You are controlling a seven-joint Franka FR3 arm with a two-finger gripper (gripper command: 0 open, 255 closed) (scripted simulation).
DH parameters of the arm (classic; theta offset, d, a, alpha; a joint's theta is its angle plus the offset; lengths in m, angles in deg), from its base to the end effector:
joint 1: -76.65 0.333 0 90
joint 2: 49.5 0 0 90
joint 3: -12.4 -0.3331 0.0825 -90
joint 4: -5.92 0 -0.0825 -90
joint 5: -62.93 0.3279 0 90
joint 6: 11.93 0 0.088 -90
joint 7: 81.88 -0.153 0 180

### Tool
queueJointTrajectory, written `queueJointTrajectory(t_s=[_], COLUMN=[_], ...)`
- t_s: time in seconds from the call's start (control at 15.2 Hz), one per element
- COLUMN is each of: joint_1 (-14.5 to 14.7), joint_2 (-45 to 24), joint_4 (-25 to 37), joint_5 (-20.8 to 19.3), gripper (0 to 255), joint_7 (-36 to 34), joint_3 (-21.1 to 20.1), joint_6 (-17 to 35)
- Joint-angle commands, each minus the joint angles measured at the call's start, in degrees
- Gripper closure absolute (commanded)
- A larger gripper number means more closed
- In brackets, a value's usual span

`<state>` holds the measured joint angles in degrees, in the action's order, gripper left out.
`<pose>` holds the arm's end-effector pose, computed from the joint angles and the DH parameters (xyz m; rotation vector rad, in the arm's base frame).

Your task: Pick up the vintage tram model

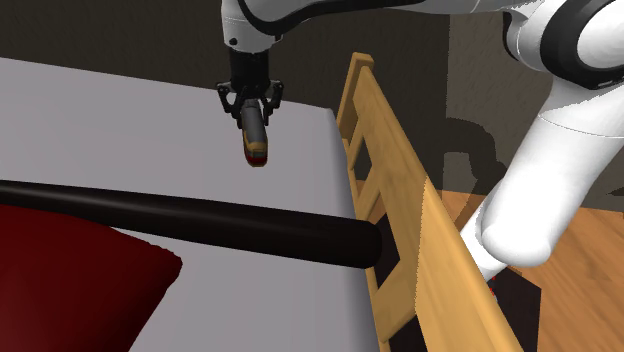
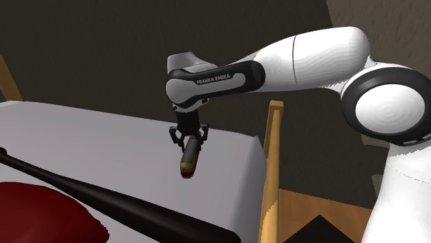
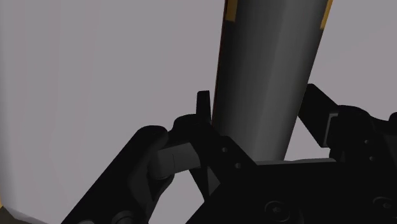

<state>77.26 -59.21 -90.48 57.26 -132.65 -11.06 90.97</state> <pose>0.5152 0.2017 0.4850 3.0170 -0.6837 -0.0239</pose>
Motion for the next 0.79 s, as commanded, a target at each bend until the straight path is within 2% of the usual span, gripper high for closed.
queueJointTrajectory(t_s=[0.0,0.73], joint_1=[0.0,0.4], joint_2=[0.1,-0.3], joint_4=[0.6,9.5], joint_5=[0.1,0.0], gripper=[255,255], joint_7=[0.1,0.4], joint_3=[0.0,-0.2], joint_6=[-0.7,-9.3])
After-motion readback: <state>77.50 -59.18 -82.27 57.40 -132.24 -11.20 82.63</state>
